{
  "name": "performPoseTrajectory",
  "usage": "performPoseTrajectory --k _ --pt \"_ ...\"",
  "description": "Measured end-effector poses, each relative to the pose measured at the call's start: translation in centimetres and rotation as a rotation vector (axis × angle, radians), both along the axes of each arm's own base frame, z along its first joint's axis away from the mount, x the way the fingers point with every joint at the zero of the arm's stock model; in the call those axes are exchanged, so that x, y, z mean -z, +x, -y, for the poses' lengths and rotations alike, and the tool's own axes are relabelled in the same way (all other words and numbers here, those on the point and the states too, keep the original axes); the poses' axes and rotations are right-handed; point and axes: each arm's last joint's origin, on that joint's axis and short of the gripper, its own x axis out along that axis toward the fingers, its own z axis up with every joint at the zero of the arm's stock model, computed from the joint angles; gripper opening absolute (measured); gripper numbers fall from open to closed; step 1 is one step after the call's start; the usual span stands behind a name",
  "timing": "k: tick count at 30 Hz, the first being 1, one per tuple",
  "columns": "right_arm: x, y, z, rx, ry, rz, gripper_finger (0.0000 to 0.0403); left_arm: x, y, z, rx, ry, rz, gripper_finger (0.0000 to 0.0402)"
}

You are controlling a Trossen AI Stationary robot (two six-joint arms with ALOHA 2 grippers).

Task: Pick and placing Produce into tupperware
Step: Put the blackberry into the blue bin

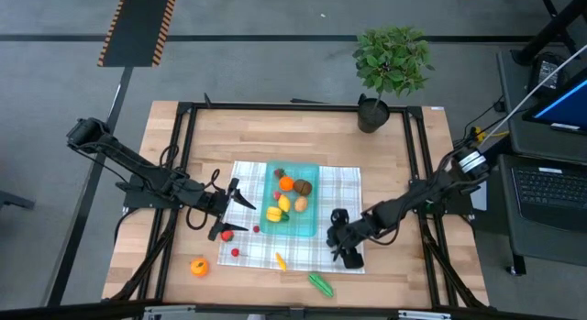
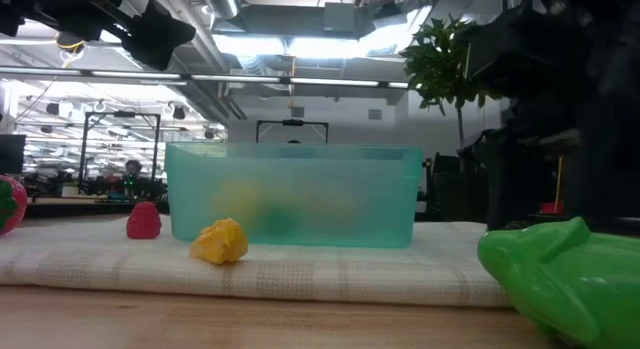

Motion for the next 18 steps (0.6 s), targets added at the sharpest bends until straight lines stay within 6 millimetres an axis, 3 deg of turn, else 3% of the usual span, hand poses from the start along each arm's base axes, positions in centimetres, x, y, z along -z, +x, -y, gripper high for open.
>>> performPoseTrajectory --k 8,18 --pt "0.34 -0.01 -0.16 -0.003 -0.003 -0.007 0.0244 0.02 0.00 0.00 0.000 0.001 -0.001 0.0298" --pt "0.33 0.01 -0.16 0.019 0.013 -0.011 0.0179 0.02 0.00 0.00 0.000 0.001 -0.001 0.0298"
